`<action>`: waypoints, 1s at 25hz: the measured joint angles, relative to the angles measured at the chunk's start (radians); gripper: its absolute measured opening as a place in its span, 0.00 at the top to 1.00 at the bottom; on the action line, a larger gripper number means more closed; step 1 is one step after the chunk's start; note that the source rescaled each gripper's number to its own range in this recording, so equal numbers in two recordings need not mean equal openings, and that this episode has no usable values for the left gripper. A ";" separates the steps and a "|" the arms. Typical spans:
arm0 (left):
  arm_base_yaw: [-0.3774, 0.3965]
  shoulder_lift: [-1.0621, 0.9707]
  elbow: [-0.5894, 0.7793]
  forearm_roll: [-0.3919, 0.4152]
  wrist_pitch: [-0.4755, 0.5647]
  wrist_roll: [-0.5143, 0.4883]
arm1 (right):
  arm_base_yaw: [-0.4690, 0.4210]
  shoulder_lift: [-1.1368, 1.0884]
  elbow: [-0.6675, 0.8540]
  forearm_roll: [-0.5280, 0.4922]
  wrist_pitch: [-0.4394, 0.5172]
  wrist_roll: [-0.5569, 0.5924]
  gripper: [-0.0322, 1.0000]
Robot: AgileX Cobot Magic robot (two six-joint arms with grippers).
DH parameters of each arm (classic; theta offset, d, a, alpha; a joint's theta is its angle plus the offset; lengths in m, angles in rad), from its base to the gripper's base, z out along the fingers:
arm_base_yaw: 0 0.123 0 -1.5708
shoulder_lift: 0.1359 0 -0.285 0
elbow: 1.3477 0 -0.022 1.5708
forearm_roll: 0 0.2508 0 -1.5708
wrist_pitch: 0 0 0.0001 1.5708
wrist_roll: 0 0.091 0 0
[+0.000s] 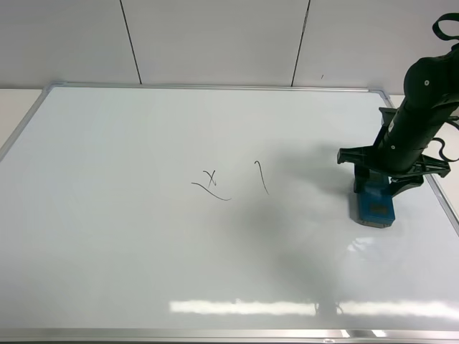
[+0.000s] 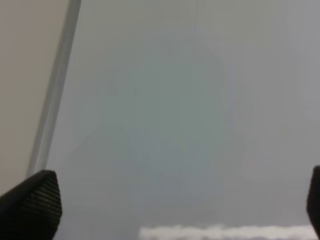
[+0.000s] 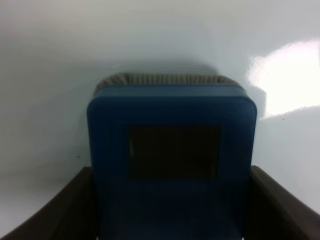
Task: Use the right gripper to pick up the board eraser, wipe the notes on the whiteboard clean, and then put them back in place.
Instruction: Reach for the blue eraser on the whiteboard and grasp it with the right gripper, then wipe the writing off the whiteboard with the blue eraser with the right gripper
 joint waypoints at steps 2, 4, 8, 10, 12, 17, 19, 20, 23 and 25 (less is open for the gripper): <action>0.000 0.000 0.000 0.000 0.000 0.000 | 0.000 0.000 0.000 0.000 0.001 0.003 0.97; 0.000 0.000 0.000 0.000 0.000 0.000 | 0.000 0.000 0.000 0.000 0.002 0.003 0.97; 0.000 0.000 0.000 0.000 0.000 0.000 | 0.001 0.001 -0.026 0.001 0.056 -0.003 0.97; 0.000 0.000 0.000 0.000 0.000 0.000 | 0.011 -0.003 -0.065 0.001 0.104 -0.015 0.97; 0.000 0.000 0.000 0.000 0.000 0.000 | 0.029 -0.012 -0.102 0.001 0.146 -0.030 0.97; 0.000 0.000 0.000 0.000 0.000 0.000 | 0.085 -0.029 -0.219 0.002 0.245 -0.085 0.97; 0.000 0.000 0.000 0.000 0.000 0.000 | 0.112 -0.029 -0.262 0.008 0.270 -0.118 0.97; 0.000 0.000 0.000 0.000 0.000 0.000 | 0.122 -0.029 -0.284 0.009 0.275 -0.136 0.97; 0.000 0.000 0.000 0.000 0.000 0.000 | 0.157 -0.029 -0.336 0.011 0.285 -0.183 0.97; 0.000 0.000 0.000 0.000 0.000 0.000 | 0.177 -0.029 -0.362 0.020 0.287 -0.215 0.97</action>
